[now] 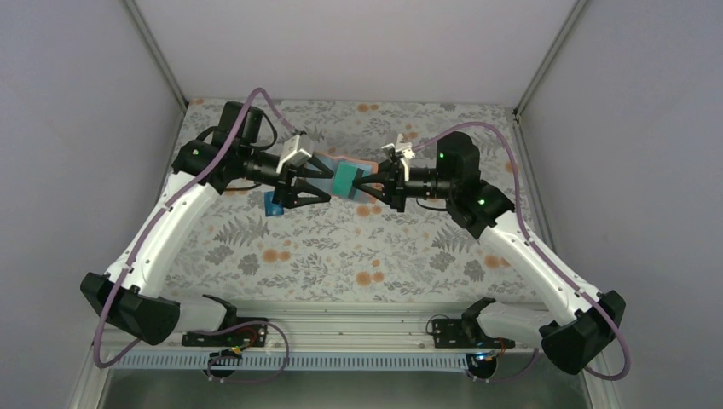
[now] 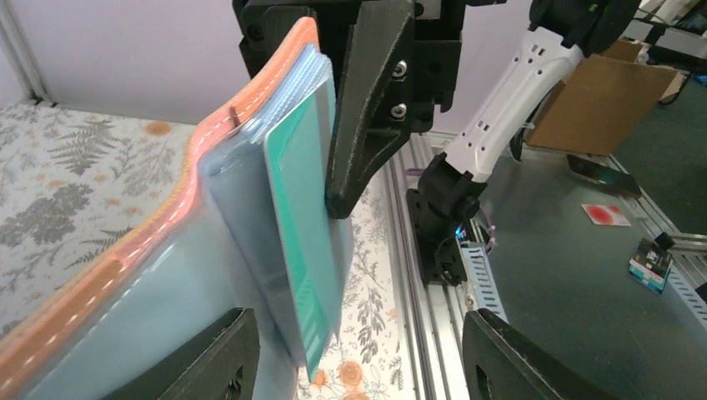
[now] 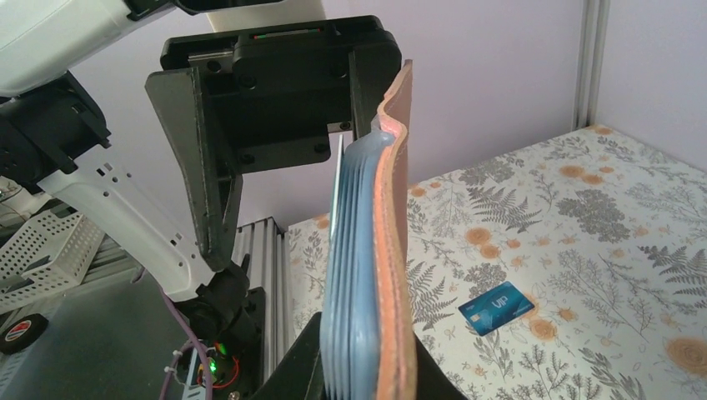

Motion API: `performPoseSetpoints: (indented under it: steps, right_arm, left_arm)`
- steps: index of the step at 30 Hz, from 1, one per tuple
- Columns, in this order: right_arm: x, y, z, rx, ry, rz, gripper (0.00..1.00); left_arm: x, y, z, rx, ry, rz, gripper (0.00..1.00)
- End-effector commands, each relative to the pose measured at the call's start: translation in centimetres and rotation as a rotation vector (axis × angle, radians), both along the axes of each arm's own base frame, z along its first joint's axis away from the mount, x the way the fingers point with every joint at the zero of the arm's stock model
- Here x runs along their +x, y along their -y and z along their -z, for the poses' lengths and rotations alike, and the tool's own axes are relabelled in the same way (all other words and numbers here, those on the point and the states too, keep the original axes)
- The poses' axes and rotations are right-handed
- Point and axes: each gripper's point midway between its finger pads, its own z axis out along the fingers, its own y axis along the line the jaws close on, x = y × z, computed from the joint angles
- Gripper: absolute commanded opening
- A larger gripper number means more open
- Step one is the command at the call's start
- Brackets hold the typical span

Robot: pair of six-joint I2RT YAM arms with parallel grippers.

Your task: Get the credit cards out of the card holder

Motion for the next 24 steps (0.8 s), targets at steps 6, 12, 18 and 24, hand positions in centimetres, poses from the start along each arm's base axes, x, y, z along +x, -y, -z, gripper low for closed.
performPoseSetpoints:
  steps: [6,12,18,24]
  right_arm:
    - [-1.6,0.2,-3.0,0.043,0.070,-0.062,0.04]
    - [-1.4,0.3,-3.3,0.047,0.081,-0.042,0.04]
    - [-1.1,0.4,-2.8,0.037,0.067,-0.032,0.11]
    - [-0.8,0.4,-1.0,0.006,0.023,-0.033,0.24]
  left_arm:
    - [1.3,1.8,-1.2,-0.010,0.041,-0.010,0.60]
    - [1.6,2.8,-1.0,0.032,0.047,-0.018,0.06]
    - [1.3,1.2,-1.2,0.058,0.085,-0.075,0.02]
    - [3.1,0.5,-1.5,0.009,0.017,-0.104,0.02]
